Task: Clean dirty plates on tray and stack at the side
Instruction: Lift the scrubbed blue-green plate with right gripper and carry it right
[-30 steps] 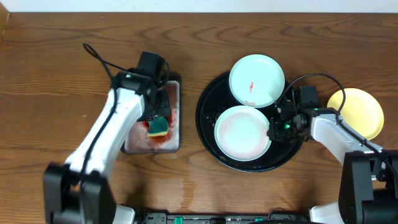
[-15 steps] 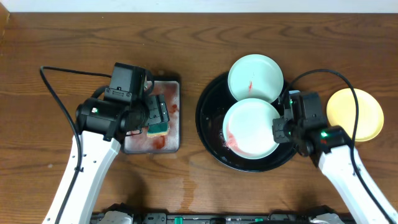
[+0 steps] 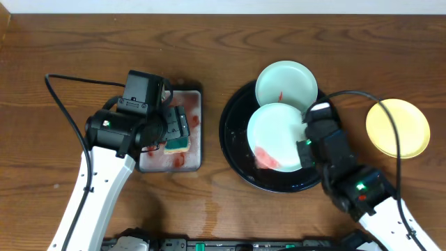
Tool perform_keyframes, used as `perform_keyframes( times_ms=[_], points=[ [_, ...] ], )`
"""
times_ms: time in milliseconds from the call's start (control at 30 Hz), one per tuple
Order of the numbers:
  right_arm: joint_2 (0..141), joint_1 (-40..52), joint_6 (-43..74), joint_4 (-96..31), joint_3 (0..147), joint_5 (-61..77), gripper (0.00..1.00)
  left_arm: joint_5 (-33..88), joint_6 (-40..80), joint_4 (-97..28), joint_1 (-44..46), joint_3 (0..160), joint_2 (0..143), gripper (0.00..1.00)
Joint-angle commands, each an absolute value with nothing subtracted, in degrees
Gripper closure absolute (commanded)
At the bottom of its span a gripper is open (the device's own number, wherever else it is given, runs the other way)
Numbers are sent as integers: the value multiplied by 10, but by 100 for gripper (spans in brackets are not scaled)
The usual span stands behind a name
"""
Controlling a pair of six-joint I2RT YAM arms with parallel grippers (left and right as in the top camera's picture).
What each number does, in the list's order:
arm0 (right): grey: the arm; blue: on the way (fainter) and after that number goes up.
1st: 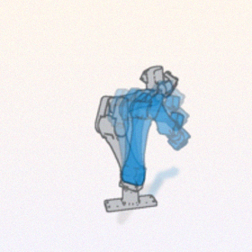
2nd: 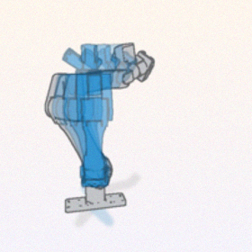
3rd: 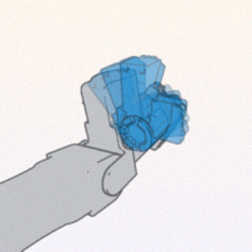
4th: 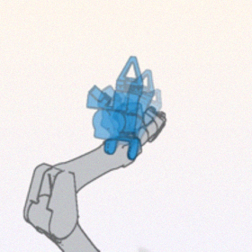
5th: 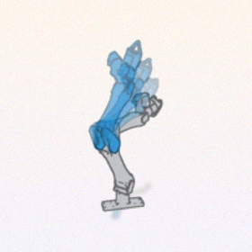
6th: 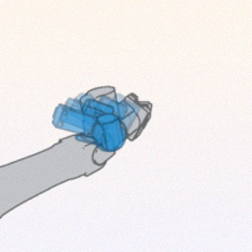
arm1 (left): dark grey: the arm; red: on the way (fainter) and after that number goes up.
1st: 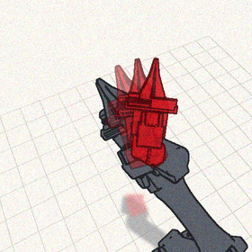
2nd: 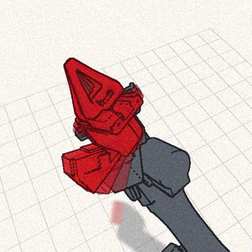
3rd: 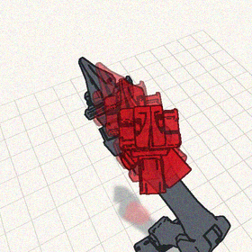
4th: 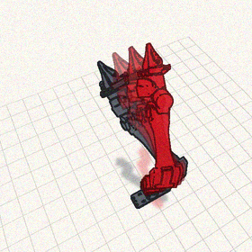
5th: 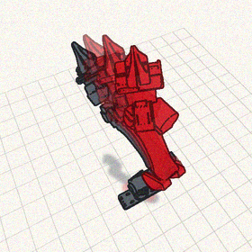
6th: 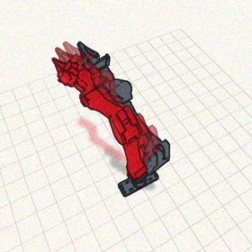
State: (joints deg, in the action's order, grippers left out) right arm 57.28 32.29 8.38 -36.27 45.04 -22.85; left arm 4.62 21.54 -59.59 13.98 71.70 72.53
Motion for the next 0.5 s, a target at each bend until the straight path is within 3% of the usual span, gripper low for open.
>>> perform_keyframes(
  times_ms=[0, 467],
  points=[
    [568, 381, 64, -362, 453, -348, 99, 50, 210, -597, 138, 719, 723, 17],
    [568, 594, -10, -349, 453, -591, 99, 50, 210, -597, 138, 719, 723, 17]
  ],
)
